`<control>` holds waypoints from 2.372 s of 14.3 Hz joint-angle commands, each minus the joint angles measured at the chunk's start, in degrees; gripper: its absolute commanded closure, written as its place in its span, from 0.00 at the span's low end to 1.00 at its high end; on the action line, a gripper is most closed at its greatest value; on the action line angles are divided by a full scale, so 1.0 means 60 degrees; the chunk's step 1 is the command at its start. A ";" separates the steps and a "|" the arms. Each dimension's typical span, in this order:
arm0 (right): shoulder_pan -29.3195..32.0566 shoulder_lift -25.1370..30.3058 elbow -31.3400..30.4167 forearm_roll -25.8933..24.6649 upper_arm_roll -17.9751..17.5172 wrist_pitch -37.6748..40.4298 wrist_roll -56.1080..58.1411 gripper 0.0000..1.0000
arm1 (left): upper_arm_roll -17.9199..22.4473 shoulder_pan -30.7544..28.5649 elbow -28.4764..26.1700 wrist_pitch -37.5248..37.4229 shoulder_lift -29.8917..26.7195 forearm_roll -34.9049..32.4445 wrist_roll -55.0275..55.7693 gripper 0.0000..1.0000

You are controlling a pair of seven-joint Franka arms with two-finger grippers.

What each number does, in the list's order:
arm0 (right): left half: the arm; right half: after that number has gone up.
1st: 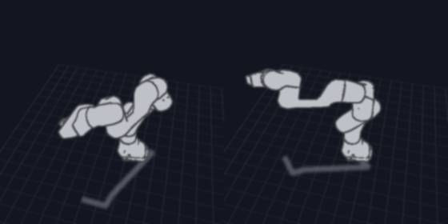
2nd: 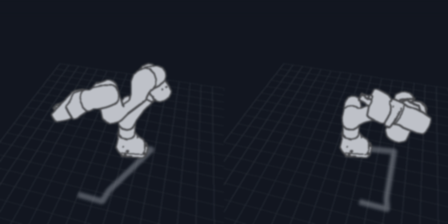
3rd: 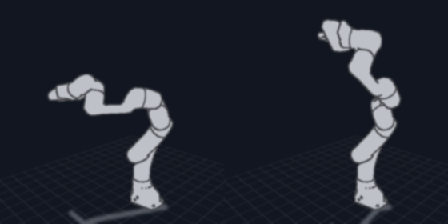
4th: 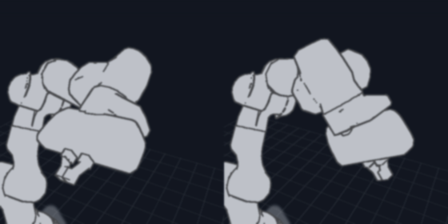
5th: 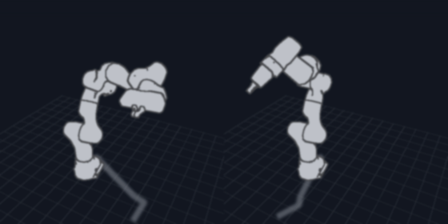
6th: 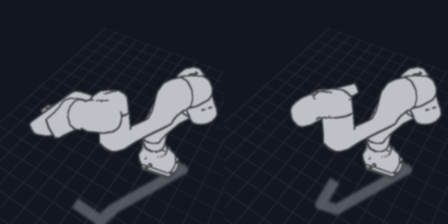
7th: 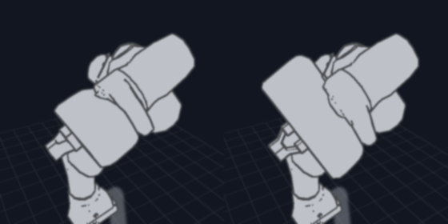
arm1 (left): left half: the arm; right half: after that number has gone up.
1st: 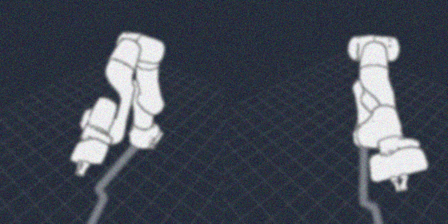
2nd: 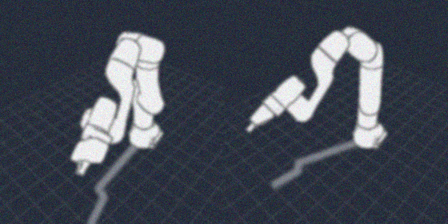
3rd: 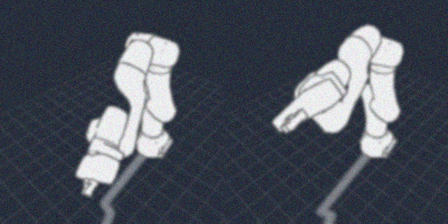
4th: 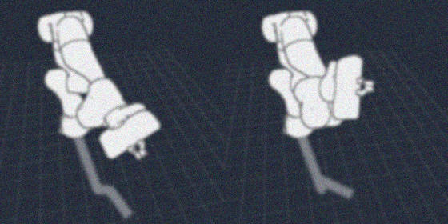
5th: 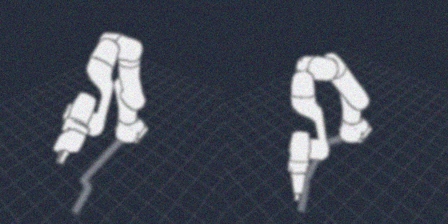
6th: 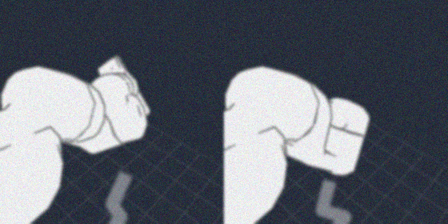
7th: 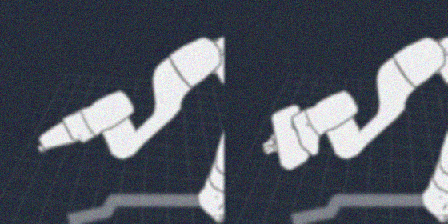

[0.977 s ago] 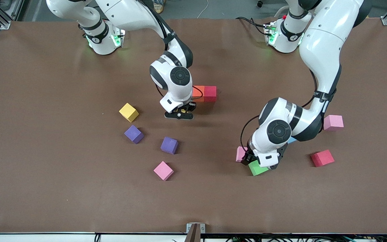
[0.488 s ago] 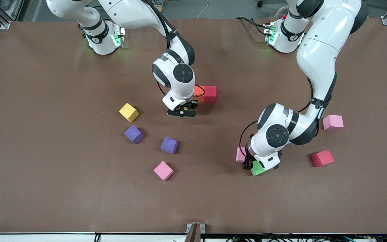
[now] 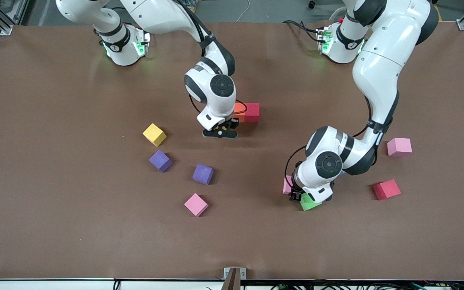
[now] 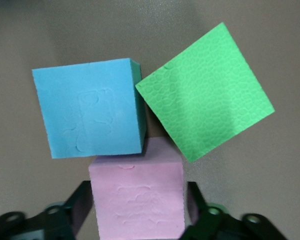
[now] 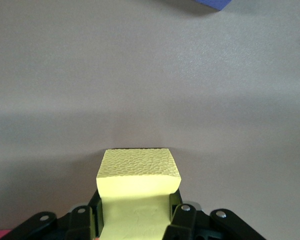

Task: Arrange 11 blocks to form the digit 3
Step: 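Grasp the light pink block beside the green block with the left gripper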

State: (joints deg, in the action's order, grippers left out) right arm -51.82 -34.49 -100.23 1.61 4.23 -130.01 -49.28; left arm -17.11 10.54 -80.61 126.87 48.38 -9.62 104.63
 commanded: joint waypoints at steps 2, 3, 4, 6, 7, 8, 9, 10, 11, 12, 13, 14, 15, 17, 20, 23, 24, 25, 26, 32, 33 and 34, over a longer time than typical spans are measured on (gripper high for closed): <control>-0.0093 0.0109 -0.0199 -0.0224 0.0012 -0.0084 -0.0150 0.99 | -0.0020 0.0030 0.0149 0.0022 0.0082 -0.0095 -0.0299 0.55; -0.0093 0.0109 -0.0199 -0.0224 0.0012 -0.0085 -0.0165 0.99 | -0.0034 0.0002 0.0135 0.0022 0.0068 -0.0110 -0.0692 0.65; -0.0108 0.0109 -0.0242 -0.0224 0.0012 -0.0114 -0.0165 0.99 | -0.0034 -0.0013 0.0135 0.0022 0.0067 -0.0110 -0.0942 0.73; -0.0181 0.0095 -0.0316 -0.0224 -0.0002 -0.0187 -0.0165 0.99 | -0.0034 -0.0042 0.0091 -0.0036 0.0053 -0.0124 -0.1338 0.78; -0.0196 0.0095 -0.0331 -0.0224 -0.0003 -0.0260 -0.0179 0.99 | -0.0034 -0.0028 -0.0011 -0.0066 -0.0005 -0.0110 -0.1500 0.81; -0.0211 0.0080 -0.0345 -0.0224 -0.0003 -0.0318 -0.0179 0.99 | -0.0034 -0.0100 0.0003 -0.0080 -0.0020 -0.0124 -0.1545 0.84; -0.0211 0.0080 -0.0345 -0.0209 -0.0003 -0.0319 -0.0179 0.99 | -0.0034 -0.0130 0.0017 -0.0066 -0.0035 -0.0125 -0.1603 0.85; -0.0225 0.0080 -0.0345 -0.0209 -0.0003 -0.0333 -0.0179 0.99 | -0.0034 -0.0101 0.0061 -0.0066 -0.0035 -0.0125 -0.1749 0.90; -0.0225 0.0080 -0.0331 -0.0195 -0.0017 -0.0334 -0.0179 0.99 | -0.0034 -0.0130 0.0076 -0.0066 -0.0021 -0.0110 -0.1968 0.96; -0.0225 0.0080 -0.0345 -0.0194 -0.0017 -0.0334 -0.0179 0.99 | -0.0034 -0.0159 0.0076 -0.0066 -0.0021 -0.0081 -0.2260 0.99; -0.0240 0.0080 -0.0345 -0.0180 -0.0017 -0.0334 -0.0194 0.99 | -0.0034 -0.0189 0.0076 -0.0066 -0.0021 -0.0037 -0.2365 0.99; -0.0254 0.0080 -0.0345 -0.0165 -0.0017 -0.0319 -0.0194 0.99 | -0.0049 -0.0218 0.0091 -0.0066 -0.0050 -0.0022 -0.2380 0.99; -0.0284 0.0080 -0.0345 -0.0136 -0.0017 -0.0319 -0.0194 0.99 | -0.0049 -0.0247 0.0105 -0.0080 -0.0064 -0.0022 -0.2380 0.99; -0.0284 0.0080 -0.0345 -0.0136 -0.0017 -0.0319 -0.0194 0.99 | -0.0122 -0.0277 0.0164 -0.0110 -0.0196 0.0021 -0.2366 0.99; -0.0299 0.0080 -0.0345 -0.0121 -0.0017 -0.0304 -0.0194 0.99 | -0.0181 -0.0277 0.0251 -0.0461 -0.0489 0.0022 -0.2395 1.00; -0.0299 0.0080 -0.0345 -0.0121 -0.0017 -0.0261 -0.0209 0.99 | -0.0225 -0.0277 0.0252 -0.0579 -0.0694 0.0007 -0.2468 1.00; -0.0299 0.0080 -0.0360 -0.0121 -0.0017 -0.0260 -0.0209 0.99 | -0.0341 -0.0277 0.0252 -0.0579 -0.0709 -0.0007 -0.2483 1.00; -0.0299 0.0080 -0.0403 -0.0121 -0.0017 -0.0260 -0.0194 0.99 | -0.0385 -0.0277 0.0252 -0.0579 -0.0709 -0.0007 -0.2483 1.00; -0.0299 0.0080 -0.0418 -0.0121 -0.0017 -0.0260 -0.0209 0.98 | -0.0371 -0.0277 0.0252 -0.0579 -0.0709 -0.0022 -0.2526 1.00; -0.0313 0.0080 -0.0477 -0.0121 -0.0017 -0.0202 -0.0223 0.98 | -0.0415 -0.0291 0.0252 -0.0579 -0.0724 -0.0007 -0.2629 1.00; -0.0299 0.0080 -0.0477 -0.0121 -0.0017 -0.0202 -0.0252 0.97 | -0.0401 -0.0292 0.0252 -0.0593 -0.0796 -0.0007 -0.2629 1.00; -0.0299 0.0080 -0.0477 -0.0121 -0.0017 -0.0187 -0.0253 0.97 | -0.0401 -0.0292 0.0252 -0.0593 -0.0840 -0.0007 -0.2629 1.00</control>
State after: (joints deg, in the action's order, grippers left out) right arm -53.09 -34.65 -101.22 1.50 4.11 -131.09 -49.31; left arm -19.15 9.19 -78.69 124.19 44.76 -9.69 89.79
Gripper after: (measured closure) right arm 0.485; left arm 0.458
